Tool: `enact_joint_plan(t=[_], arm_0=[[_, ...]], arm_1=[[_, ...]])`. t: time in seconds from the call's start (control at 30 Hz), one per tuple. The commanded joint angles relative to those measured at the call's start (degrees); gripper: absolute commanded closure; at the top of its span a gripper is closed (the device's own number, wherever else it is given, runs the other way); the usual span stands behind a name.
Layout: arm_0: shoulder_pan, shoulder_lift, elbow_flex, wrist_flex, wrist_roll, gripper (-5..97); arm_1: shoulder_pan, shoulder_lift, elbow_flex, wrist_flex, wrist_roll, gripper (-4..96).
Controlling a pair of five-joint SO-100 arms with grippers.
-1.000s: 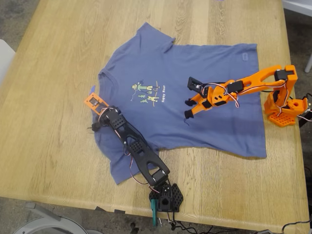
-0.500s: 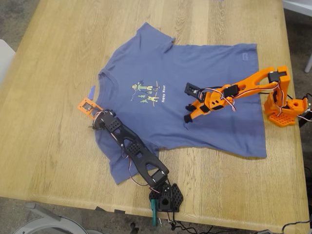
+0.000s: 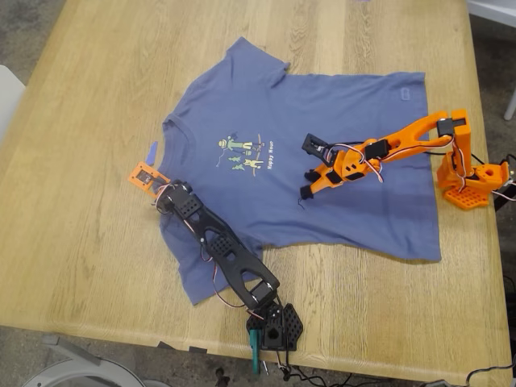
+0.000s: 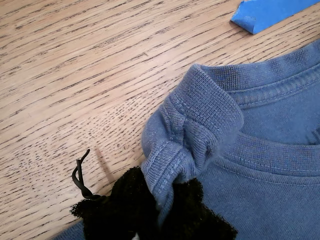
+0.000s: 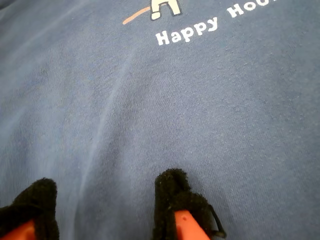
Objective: Fold a T-shirt
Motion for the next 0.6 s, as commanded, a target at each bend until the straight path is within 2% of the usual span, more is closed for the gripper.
enact_joint_plan(t=[0.0, 0.57], arm_0=[[3.43, -1.67, -2.02, -0.26, -0.7, 92], [5.1, -1.76, -1.93, -0.53, -0.97, 92]], arm_1=[[-0.88, -0.44, -3.25, -0.7, 1.93, 58.4], [-10.11, -5.01, -2.9, -0.26, 7.47, 57.9]])
